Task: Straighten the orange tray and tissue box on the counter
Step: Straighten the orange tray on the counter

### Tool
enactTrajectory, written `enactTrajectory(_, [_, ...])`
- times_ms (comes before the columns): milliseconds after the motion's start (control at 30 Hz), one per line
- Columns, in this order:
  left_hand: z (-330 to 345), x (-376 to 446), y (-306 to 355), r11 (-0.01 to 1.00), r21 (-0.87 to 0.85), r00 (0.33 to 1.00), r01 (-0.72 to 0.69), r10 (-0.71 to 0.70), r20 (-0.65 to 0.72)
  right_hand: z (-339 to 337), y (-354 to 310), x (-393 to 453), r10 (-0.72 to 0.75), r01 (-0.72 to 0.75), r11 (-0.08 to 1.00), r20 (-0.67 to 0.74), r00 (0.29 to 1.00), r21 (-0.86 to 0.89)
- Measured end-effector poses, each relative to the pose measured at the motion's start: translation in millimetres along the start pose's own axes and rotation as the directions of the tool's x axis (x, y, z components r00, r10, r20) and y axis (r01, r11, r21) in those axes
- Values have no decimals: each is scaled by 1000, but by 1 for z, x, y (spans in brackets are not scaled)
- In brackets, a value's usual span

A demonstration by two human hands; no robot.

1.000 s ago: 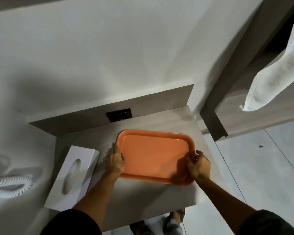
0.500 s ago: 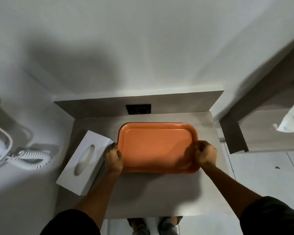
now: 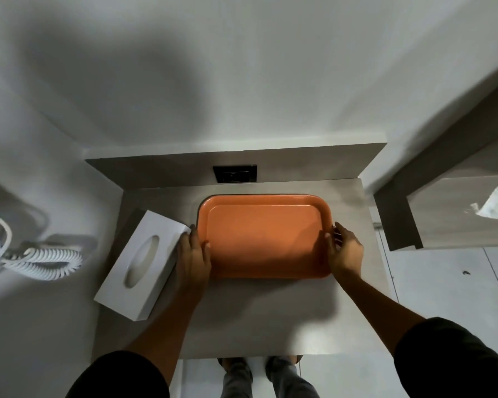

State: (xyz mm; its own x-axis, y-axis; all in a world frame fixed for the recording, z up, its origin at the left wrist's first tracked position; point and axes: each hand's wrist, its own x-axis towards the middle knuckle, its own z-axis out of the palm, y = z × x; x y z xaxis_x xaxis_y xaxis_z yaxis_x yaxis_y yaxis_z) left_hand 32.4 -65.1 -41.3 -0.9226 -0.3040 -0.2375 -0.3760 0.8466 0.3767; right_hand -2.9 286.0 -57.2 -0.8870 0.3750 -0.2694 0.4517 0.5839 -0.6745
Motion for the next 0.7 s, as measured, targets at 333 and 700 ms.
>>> enactTrajectory(333, [54, -72, -31, 820, 140, 832, -555, 542, 120, 34, 77, -99, -653, 781, 521, 428, 625, -344])
enactTrajectory(700, [68, -72, -39, 777, 199, 800, -598, 560, 217, 48, 81, -113, -551, 743, 490, 499, 669, -456])
